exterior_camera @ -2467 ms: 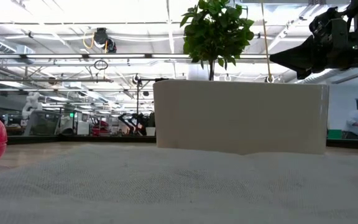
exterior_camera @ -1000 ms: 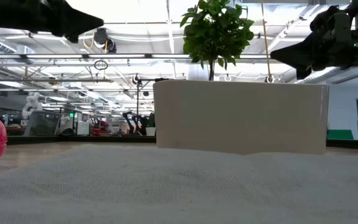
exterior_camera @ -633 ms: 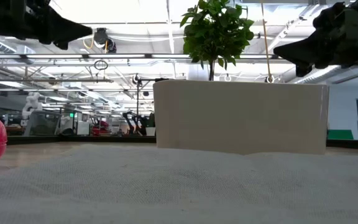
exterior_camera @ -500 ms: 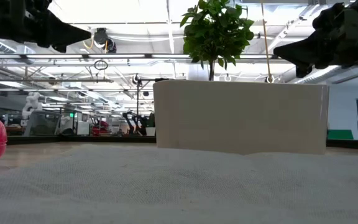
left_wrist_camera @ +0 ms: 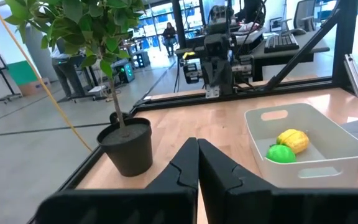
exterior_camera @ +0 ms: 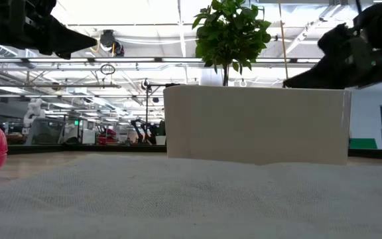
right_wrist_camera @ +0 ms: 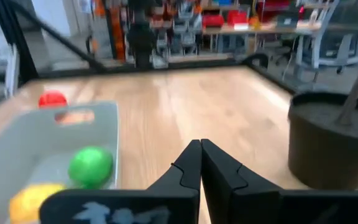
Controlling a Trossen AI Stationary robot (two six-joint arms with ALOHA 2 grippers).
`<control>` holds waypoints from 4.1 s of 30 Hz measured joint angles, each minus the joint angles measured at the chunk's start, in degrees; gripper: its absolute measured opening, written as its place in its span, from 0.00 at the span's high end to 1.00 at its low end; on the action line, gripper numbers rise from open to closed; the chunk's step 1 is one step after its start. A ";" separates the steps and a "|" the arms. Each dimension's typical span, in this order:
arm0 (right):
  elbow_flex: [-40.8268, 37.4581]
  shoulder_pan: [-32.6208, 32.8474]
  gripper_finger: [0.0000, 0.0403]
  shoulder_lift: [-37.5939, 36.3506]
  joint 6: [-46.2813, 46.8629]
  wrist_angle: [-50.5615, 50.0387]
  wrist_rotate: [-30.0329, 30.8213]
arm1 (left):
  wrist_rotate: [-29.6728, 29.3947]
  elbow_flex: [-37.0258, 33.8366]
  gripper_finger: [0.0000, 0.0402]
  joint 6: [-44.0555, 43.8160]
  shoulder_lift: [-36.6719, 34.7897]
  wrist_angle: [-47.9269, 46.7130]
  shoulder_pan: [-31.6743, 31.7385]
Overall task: Pick and placing Produce into tupperware
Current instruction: Put the tomato into the bin
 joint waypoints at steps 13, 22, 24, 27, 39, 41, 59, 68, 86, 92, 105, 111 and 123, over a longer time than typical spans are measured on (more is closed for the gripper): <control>5.39 0.15 1.00 20.00 -2.21 6.44 -0.60 | 0.28 0.00 0.95 -0.74 0.02 -0.38 -0.02; 6.51 0.13 1.00 27.19 -1.78 8.83 -5.58 | 0.33 0.00 0.95 -0.74 0.02 -0.70 -0.02; 6.51 0.13 1.00 28.16 -1.63 9.82 -8.17 | 0.33 0.00 0.95 -0.61 0.02 -0.70 -0.02; 6.53 0.24 1.00 29.05 -1.05 11.47 -9.63 | 0.33 0.00 0.95 -0.50 0.03 -0.70 -0.02; 6.56 3.43 1.00 35.04 1.16 14.54 -9.46 | 0.33 0.00 0.95 -0.50 0.02 -0.68 -0.02; 6.56 3.78 1.00 35.87 1.18 14.70 -9.44 | 0.33 0.00 0.95 -0.50 0.04 -0.68 -0.02; 6.56 6.35 1.00 36.24 1.51 15.50 -10.99 | 0.33 0.00 0.95 -0.50 0.04 -0.66 -0.02; 6.53 5.29 1.00 35.87 1.27 16.81 -7.73 | 0.31 0.00 0.95 -0.59 0.02 -0.66 -0.02; 5.31 4.26 1.00 12.84 -1.32 3.51 -7.83 | 0.31 0.00 0.95 -0.35 0.02 -1.51 -0.04; 0.49 4.26 1.00 6.43 -0.70 9.78 -7.83 | 0.31 0.00 0.95 0.02 0.02 -1.55 -0.04; 0.15 3.42 1.00 -1.75 -2.72 5.73 -3.96 | 0.28 0.00 0.95 0.79 0.02 -1.55 -0.02; 0.15 3.03 1.00 -8.43 -3.04 1.50 -4.84 | 0.28 0.00 0.95 1.36 0.02 -2.11 -0.02; 0.13 3.03 1.00 -17.05 -3.06 -4.55 -4.97 | 2.92 0.00 0.99 -0.13 0.02 -3.21 -0.02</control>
